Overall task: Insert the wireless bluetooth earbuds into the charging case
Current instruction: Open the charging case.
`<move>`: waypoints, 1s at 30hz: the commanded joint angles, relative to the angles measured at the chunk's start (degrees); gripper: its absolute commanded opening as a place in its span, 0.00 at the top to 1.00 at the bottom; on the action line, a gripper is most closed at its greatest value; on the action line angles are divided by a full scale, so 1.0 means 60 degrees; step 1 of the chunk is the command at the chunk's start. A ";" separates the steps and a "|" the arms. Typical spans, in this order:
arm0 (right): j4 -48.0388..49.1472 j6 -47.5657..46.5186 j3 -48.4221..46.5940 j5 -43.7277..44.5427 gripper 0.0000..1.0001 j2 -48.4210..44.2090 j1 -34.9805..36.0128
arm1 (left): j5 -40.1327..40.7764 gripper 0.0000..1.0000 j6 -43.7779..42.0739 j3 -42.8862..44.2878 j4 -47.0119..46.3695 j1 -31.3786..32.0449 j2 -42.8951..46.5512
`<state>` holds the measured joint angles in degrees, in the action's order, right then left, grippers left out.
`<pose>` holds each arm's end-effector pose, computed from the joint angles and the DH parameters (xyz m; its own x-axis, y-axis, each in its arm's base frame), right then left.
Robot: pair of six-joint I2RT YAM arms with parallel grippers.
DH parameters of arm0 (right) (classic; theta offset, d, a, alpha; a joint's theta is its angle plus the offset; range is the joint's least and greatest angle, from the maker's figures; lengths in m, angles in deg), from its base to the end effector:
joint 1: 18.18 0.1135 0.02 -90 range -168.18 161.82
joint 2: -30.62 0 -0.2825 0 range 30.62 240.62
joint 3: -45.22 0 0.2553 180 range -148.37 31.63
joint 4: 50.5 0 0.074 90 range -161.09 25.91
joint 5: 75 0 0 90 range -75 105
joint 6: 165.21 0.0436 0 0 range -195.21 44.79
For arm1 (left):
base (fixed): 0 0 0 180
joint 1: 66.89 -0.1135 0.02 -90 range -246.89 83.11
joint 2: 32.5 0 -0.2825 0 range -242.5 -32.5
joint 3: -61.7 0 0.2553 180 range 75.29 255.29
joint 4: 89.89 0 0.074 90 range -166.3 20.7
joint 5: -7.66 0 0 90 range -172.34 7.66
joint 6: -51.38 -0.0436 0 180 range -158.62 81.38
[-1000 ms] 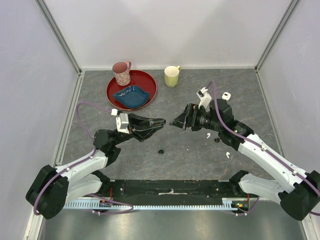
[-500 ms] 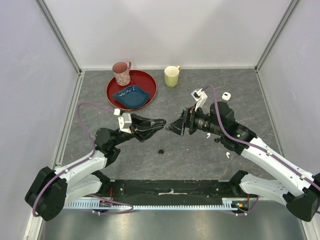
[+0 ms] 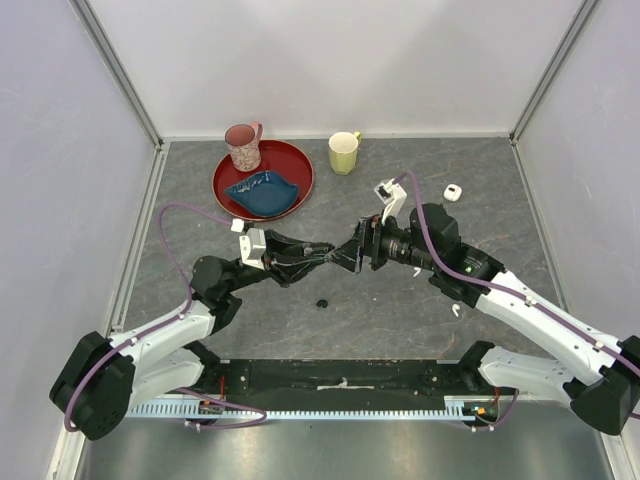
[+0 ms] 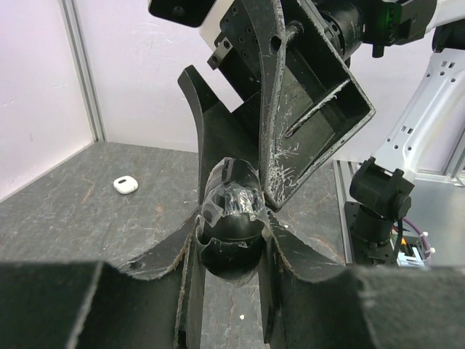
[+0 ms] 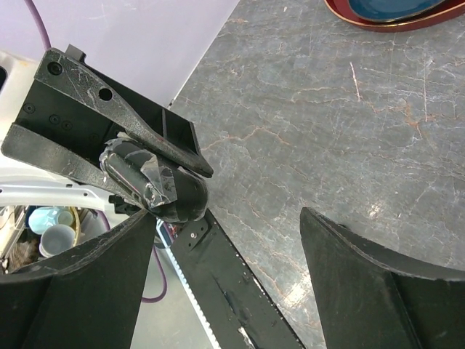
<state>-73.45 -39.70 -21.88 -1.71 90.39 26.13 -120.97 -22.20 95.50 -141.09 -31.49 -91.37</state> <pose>0.1647 0.1783 0.3590 -0.6605 0.1326 -0.7390 -0.5940 0.5097 0.6224 0.1491 -0.1393 0.2947 0.0873 -0.3329 -0.9389 0.9738 0.2272 0.0099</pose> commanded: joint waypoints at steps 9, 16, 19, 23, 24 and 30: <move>0.0843 0.0249 -0.0411 0.0427 0.14 0.0146 0.0026 | -0.0988 0.98 -0.0320 0.0016 -0.0144 0.0063 0.0217; 0.0975 0.0425 -0.0485 0.0382 0.13 0.0219 0.0012 | -0.0929 0.98 -0.0408 -0.0057 -0.0012 0.0077 0.0188; 0.0990 0.0513 -0.0485 0.0368 0.13 0.0220 0.0012 | -0.0842 0.98 -0.0408 -0.0101 -0.0026 0.0077 0.0173; 0.1004 0.0542 -0.0485 0.0382 0.13 0.0190 -0.0003 | -0.0812 0.98 -0.0438 -0.0130 0.0018 0.0077 0.0159; 0.1004 0.0557 -0.0499 0.0426 0.13 0.0176 -0.0018 | -0.0798 0.98 -0.0452 -0.0145 0.0018 0.0077 0.0159; 0.1004 0.0586 -0.0499 0.0383 0.13 0.0146 -0.0091 | -0.0739 0.98 -0.0467 -0.0174 0.0076 0.0077 0.0202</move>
<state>-72.56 -37.12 -21.88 -1.65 91.22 26.22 -121.86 -22.96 94.80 -139.67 -31.80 -91.11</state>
